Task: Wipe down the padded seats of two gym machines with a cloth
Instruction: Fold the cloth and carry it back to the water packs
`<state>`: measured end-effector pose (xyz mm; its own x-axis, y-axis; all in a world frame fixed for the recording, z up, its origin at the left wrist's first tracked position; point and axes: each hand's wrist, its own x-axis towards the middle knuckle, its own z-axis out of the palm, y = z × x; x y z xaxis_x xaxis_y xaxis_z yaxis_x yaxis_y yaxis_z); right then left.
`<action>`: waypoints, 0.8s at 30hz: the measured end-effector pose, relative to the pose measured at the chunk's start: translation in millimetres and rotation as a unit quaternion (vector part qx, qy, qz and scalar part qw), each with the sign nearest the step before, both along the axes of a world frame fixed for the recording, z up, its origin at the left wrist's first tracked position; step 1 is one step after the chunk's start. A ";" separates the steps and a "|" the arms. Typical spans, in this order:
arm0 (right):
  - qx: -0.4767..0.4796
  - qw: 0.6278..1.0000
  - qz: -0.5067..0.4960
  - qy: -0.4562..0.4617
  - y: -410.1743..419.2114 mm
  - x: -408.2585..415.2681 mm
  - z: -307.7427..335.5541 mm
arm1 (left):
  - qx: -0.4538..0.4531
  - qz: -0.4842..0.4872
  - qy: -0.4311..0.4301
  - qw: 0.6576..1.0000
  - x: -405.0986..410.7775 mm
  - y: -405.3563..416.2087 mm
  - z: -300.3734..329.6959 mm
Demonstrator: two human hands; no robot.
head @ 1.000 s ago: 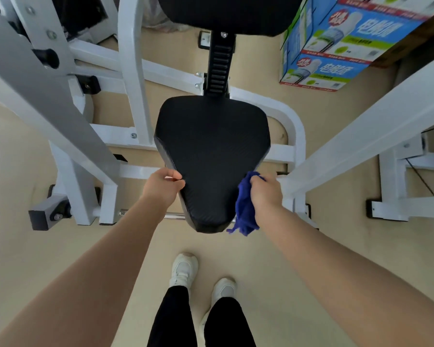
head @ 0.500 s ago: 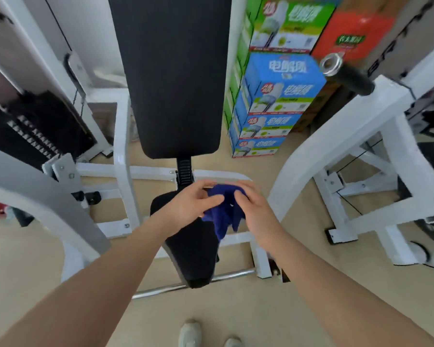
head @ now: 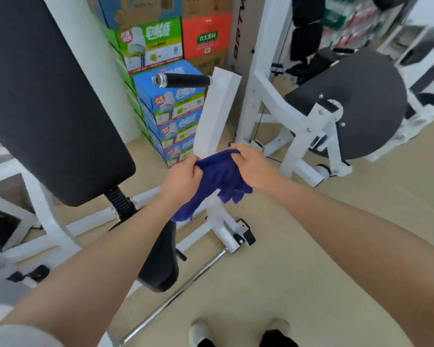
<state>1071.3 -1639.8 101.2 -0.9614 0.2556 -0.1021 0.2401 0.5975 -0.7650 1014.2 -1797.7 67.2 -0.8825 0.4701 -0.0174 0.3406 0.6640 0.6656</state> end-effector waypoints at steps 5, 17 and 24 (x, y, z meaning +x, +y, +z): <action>-0.033 0.992 -0.118 0.037 101.9 57.5 25.9 | 0.024 -0.140 0.026 0.989 37.9 96.9 21.4; 0.221 0.970 -0.099 -0.013 378.5 242.4 52.3 | 0.019 -0.258 -0.096 0.961 160.8 377.4 22.0; 0.262 0.946 -0.190 0.027 519.4 311.4 51.8 | 0.071 -0.237 -0.174 0.953 239.7 532.4 29.0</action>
<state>1382.7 -1120.4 153.0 -0.7897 0.5862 0.1807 0.4837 0.7762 -0.4044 1253.9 -1265.3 96.3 -0.5234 0.8337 -0.1763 0.3222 0.3851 0.8648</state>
